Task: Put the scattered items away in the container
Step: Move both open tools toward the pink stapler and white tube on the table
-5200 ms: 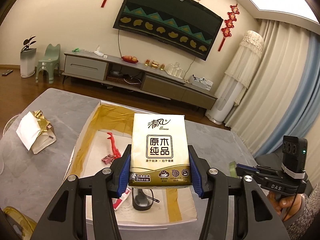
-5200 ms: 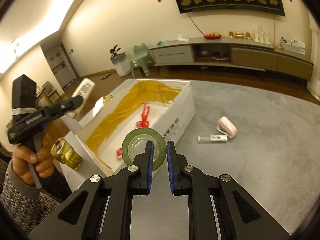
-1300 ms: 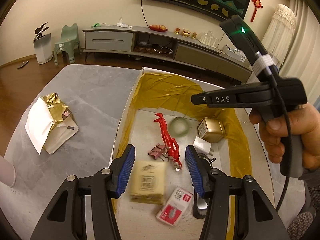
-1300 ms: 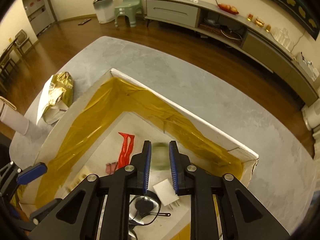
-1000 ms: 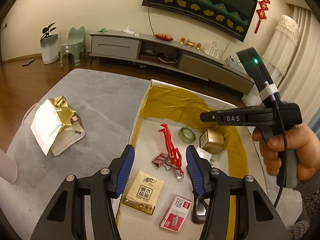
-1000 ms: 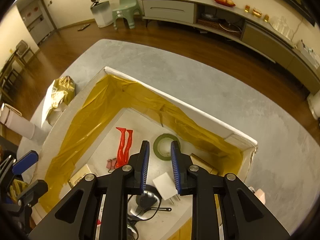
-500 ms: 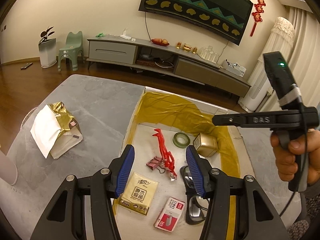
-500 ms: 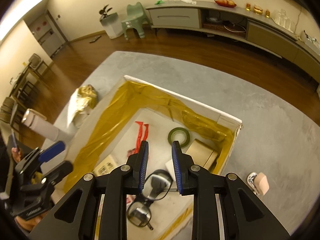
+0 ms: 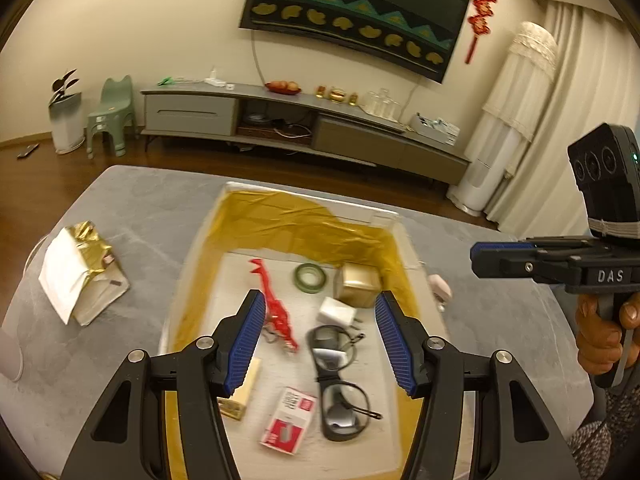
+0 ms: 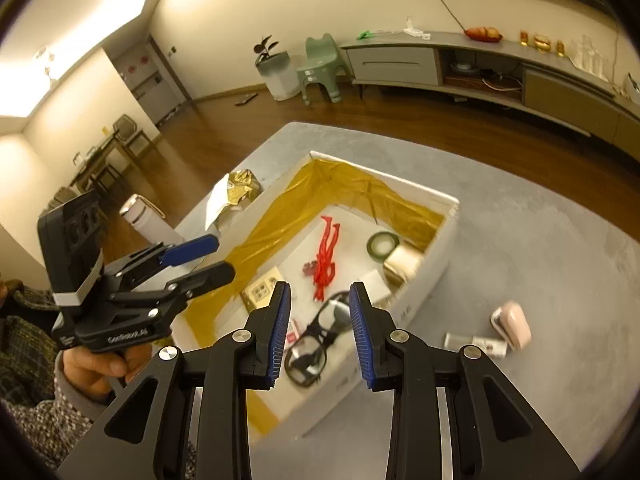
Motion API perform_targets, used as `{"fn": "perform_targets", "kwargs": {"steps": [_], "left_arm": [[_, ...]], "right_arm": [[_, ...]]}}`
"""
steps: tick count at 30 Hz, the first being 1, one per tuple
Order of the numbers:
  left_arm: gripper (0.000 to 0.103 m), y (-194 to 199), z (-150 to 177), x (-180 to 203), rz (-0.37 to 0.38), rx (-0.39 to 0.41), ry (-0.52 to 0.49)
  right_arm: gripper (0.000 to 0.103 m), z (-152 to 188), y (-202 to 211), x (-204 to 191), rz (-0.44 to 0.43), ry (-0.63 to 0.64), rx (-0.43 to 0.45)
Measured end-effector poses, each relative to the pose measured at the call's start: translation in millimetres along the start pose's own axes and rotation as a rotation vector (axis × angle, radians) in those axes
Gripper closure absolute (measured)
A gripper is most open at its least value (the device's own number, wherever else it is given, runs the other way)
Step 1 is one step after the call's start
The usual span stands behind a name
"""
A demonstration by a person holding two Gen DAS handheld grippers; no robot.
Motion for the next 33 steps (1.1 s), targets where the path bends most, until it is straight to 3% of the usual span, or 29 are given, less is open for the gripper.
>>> {"fn": "perform_targets", "kwargs": {"steps": [20, 33], "left_arm": [[0.038, -19, 17, 139, 0.101, -0.075, -0.224], [0.029, -68, 42, 201, 0.092, -0.161, -0.307]], "right_arm": [[0.07, 65, 61, 60, -0.071, -0.197, 0.128], [0.067, 96, 85, 124, -0.046, -0.345, 0.183]]}}
Point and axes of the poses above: each gripper's, at about its wrist camera, not at the fingertips, and y roughly against the way its jaws point, x to its right, z to its underside, the point moved 5 cm from there along -y, roughly the way its jaws point, and after that the axes turned 3 degrees about -z, right-handed, at the moved point
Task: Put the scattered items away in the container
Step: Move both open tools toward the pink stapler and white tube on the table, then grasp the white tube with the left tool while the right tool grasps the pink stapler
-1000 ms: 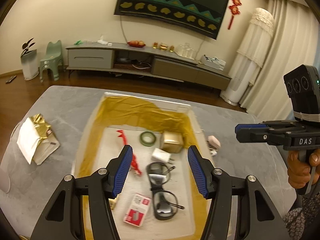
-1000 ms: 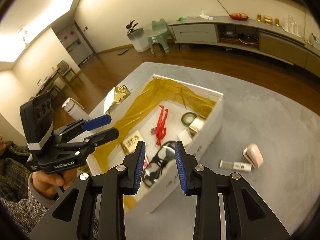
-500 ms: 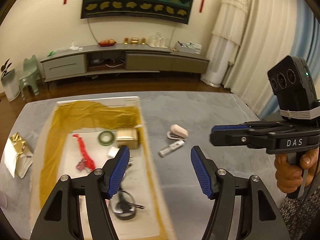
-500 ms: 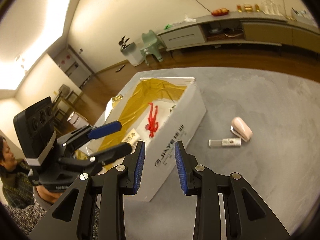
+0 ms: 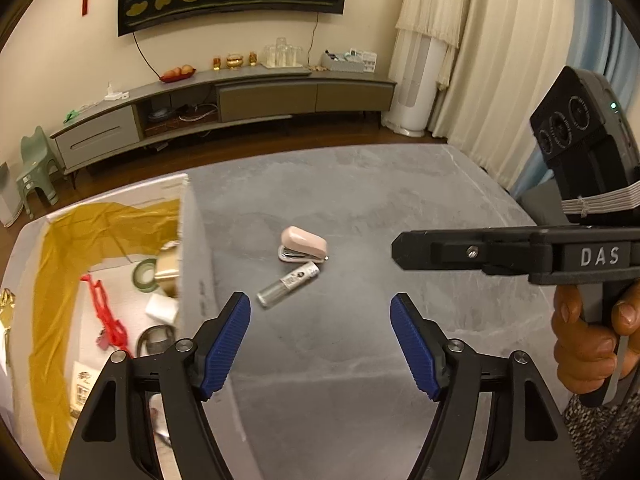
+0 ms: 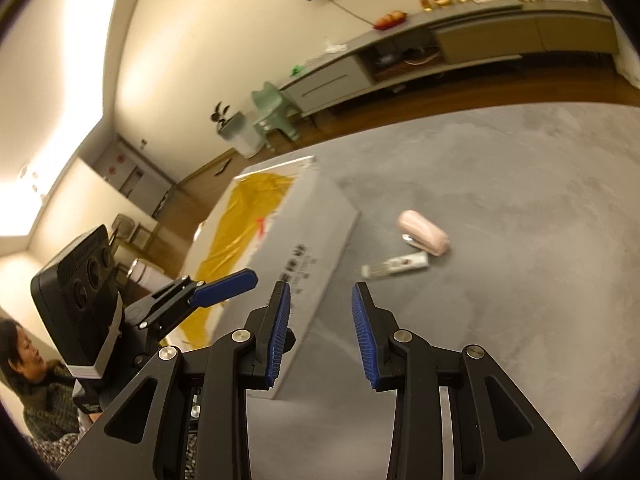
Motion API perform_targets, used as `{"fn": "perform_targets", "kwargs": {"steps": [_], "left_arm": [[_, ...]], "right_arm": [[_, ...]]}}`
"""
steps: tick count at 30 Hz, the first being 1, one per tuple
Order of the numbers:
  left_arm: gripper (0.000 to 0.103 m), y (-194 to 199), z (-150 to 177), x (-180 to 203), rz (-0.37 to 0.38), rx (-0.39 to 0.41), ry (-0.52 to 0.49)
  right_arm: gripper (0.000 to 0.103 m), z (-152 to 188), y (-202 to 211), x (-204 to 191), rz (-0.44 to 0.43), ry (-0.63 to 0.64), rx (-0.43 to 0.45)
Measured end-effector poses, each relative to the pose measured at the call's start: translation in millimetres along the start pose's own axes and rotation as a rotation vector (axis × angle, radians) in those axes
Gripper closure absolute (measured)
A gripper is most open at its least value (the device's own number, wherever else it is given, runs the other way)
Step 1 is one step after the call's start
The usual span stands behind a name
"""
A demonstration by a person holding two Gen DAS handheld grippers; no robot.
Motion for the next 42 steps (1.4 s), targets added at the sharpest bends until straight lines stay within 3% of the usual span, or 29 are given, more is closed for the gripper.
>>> {"fn": "perform_targets", "kwargs": {"steps": [7, 19, 23, 28, 36, 39, 42], "left_arm": [[0.027, -39, 0, 14, -0.039, -0.045, 0.005], [0.026, -118, 4, -8, -0.103, -0.095, 0.132], [0.026, -136, 7, -17, -0.128, -0.107, 0.167], [0.026, -150, 11, -20, -0.185, -0.117, 0.11], [0.026, -162, 20, -19, -0.14, -0.161, 0.073], [0.026, -159, 20, -18, -0.124, -0.158, 0.075], [0.025, -161, 22, -21, -0.187, -0.131, 0.048]], "right_arm": [[0.067, -4, 3, 36, 0.062, -0.038, -0.004], [0.067, -23, -36, 78, 0.195, 0.016, -0.063], [0.066, -25, -57, 79, 0.243, 0.103, -0.098], [0.061, -28, -85, 74, 0.295, 0.231, -0.124], [0.058, -40, -121, 65, 0.384, 0.436, -0.097], [0.056, -45, -131, 67, 0.389, 0.473, -0.088], [0.052, -48, -140, 71, 0.34, 0.479, -0.099]]}}
Point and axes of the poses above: each gripper's, at about its wrist camera, not at the fingertips, and y roughly against the way its jaws point, x to its right, z to its underside, the point moved 5 cm from there along -y, roughly the way its jaws point, and after that the axes turned 3 degrees about -z, right-handed, at the moved point
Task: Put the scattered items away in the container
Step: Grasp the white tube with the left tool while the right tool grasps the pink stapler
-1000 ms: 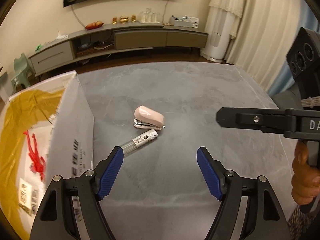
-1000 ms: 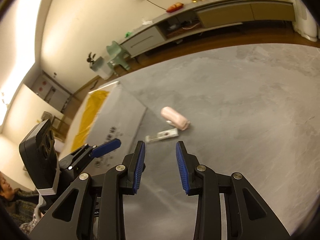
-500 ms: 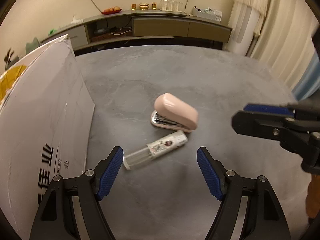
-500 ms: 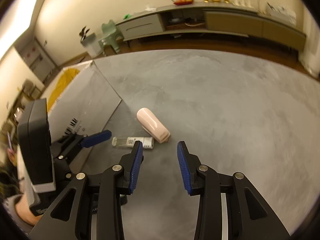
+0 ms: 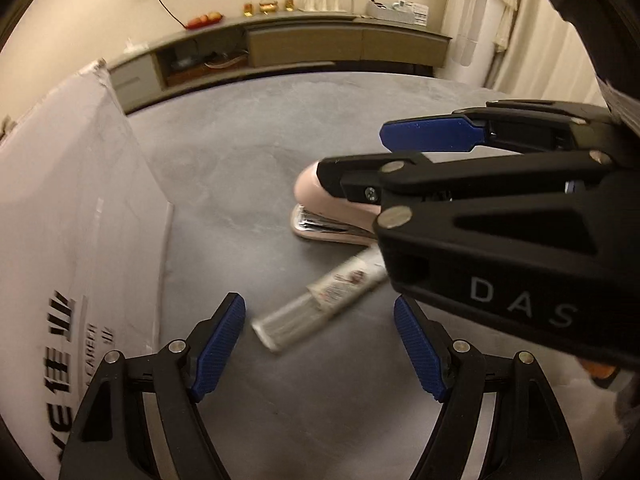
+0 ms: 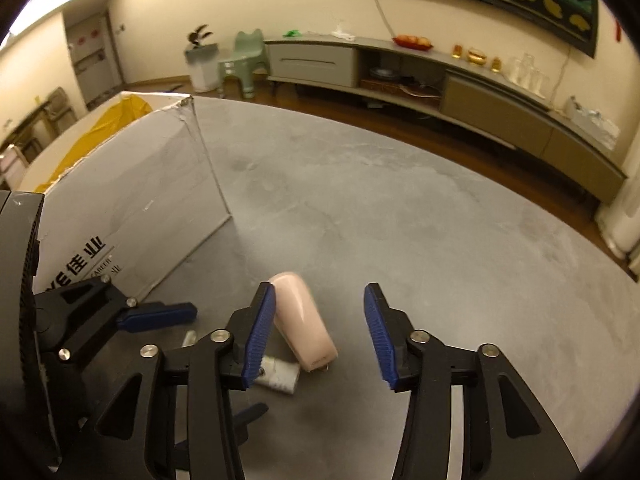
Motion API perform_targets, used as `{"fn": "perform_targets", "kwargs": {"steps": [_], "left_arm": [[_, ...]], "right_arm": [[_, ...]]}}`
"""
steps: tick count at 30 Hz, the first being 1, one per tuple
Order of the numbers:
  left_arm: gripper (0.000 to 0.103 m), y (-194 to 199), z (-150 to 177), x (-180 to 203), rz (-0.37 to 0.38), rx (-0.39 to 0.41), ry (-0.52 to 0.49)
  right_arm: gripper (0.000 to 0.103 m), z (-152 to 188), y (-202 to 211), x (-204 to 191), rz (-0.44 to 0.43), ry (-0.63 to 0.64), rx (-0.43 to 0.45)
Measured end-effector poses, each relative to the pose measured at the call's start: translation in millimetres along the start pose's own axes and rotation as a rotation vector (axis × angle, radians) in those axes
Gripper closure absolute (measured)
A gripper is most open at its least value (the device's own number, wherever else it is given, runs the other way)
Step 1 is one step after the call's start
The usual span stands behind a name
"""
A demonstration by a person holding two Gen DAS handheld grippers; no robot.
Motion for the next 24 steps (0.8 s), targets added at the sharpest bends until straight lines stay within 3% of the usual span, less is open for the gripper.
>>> {"fn": "perform_targets", "kwargs": {"steps": [6, 9, 10, 15, 17, 18, 21, 24], "left_arm": [[0.024, 2, 2, 6, 0.093, -0.026, 0.011], [0.024, 10, 2, 19, 0.161, -0.052, -0.006], [0.024, 11, 2, 21, 0.16, -0.05, -0.014], [0.024, 8, 0, 20, 0.053, 0.001, -0.059], [0.024, 6, -1, 16, 0.059, 0.008, -0.043], [0.028, 7, -1, 16, 0.079, 0.008, -0.037], [0.074, 13, -3, 22, 0.109, -0.01, -0.058], [0.075, 16, -6, 26, 0.111, -0.009, -0.079]], "right_arm": [[0.054, 8, -22, 9, -0.062, -0.04, -0.063], [0.073, 12, -23, 18, -0.06, -0.055, -0.099], [0.077, 13, -22, 22, -0.056, -0.062, -0.104], [0.078, 17, -18, 34, -0.071, -0.084, -0.108], [0.078, 18, -17, 36, -0.076, -0.091, -0.109], [0.078, 18, -17, 37, -0.076, -0.091, -0.111], [0.078, 19, -14, 38, -0.069, -0.077, -0.124], [0.078, 23, -10, 42, -0.061, -0.058, -0.133]]}}
Point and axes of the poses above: each gripper's, at about its wrist camera, not at the fingertips, and y roughly against the way its jaws point, x to its right, z to its underside, the point moved 5 cm from there along -y, roughly the way its jaws point, and after that the axes turned 3 degrees about -z, right-handed, at the moved point
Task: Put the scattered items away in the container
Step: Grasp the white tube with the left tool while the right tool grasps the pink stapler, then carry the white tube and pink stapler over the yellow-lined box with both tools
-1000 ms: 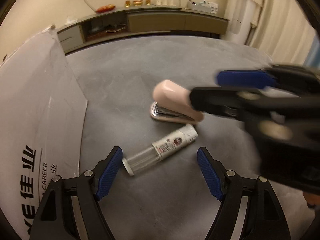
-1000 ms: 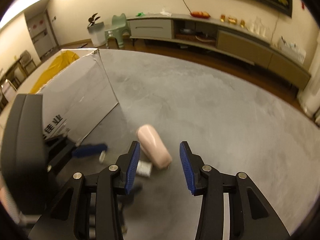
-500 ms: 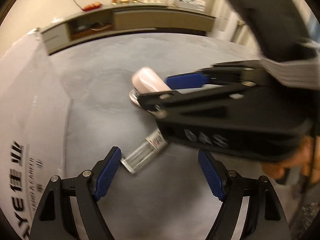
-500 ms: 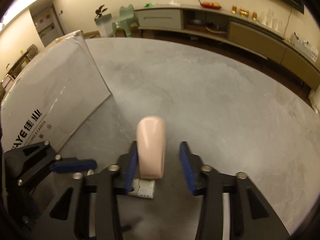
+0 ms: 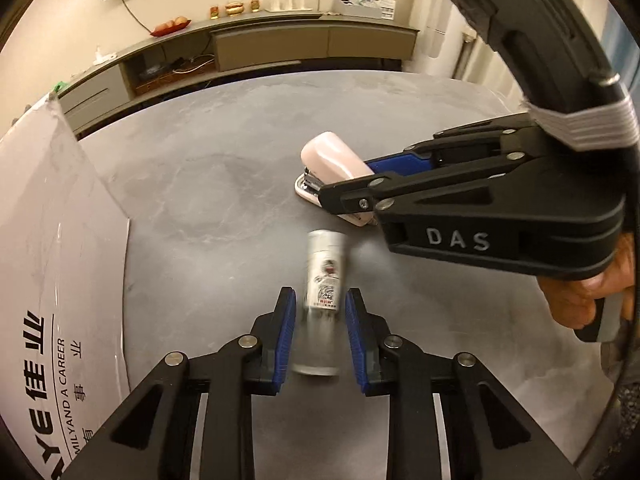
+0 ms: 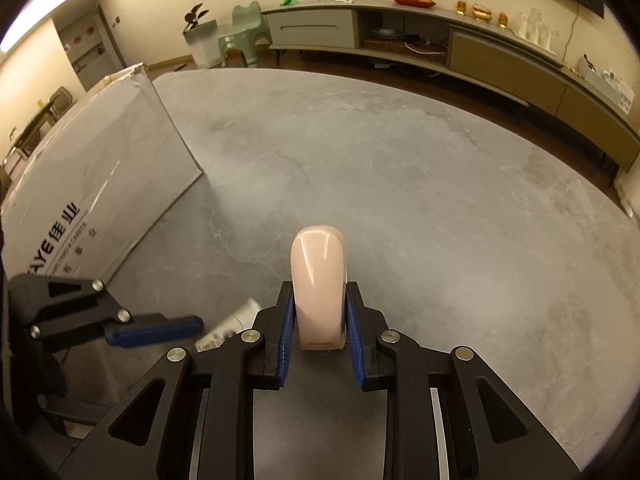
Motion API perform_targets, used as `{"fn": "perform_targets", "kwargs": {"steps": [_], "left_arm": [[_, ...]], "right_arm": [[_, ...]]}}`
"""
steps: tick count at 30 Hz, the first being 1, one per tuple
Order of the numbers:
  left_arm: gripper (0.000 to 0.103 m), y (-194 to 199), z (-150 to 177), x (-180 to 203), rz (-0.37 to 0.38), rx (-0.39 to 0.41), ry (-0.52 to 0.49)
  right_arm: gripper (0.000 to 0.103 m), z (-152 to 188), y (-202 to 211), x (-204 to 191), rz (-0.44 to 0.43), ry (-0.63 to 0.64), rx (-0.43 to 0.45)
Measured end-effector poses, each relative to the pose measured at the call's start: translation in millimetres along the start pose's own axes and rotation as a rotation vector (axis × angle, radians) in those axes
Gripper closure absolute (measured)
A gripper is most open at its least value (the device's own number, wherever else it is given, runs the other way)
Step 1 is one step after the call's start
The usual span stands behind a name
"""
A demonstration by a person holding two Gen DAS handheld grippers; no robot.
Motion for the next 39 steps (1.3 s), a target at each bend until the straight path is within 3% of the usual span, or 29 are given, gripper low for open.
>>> {"fn": "perform_targets", "kwargs": {"steps": [2, 4, 5, 6, 8, 9, 17, 28, 39], "left_arm": [[0.07, 1, 1, 3, -0.04, 0.017, -0.024], [0.052, -1, 2, -1, -0.057, 0.021, -0.011], [0.052, -2, 4, -5, -0.047, 0.026, 0.01], [0.052, -3, 5, -7, -0.031, 0.025, 0.029], [0.081, -7, 0, -6, -0.031, 0.026, 0.034], [0.083, -6, 0, -6, -0.027, 0.024, 0.036], [0.083, -5, -8, 6, -0.027, 0.021, 0.018], [0.083, 36, -20, 15, 0.03, 0.094, 0.037], [0.083, 76, -21, 17, 0.081, 0.142, 0.054]], "right_arm": [[0.078, 3, 2, 3, -0.002, 0.003, 0.001], [0.077, 5, 3, 5, -0.009, 0.003, 0.009], [0.077, 6, 4, 5, -0.006, 0.002, 0.017], [0.077, 7, 3, 5, -0.003, -0.001, 0.024], [0.076, 9, 3, 5, -0.007, -0.013, 0.031], [0.078, 10, 4, 5, -0.014, -0.022, 0.031], [0.079, 15, 16, 5, -0.014, -0.039, 0.036], [0.079, 15, 54, 13, 0.032, -0.117, 0.065], [0.079, 17, 94, -26, 0.062, -0.133, 0.116]]}}
Point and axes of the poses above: each gripper's, at about its wrist camera, not at the fingertips, and y roughly against the way its jaws point, x to its right, z to its underside, the point moved 5 cm from there along -y, roughly the way its jaws point, and after that the axes turned 3 degrees about -z, right-handed, at the moved point
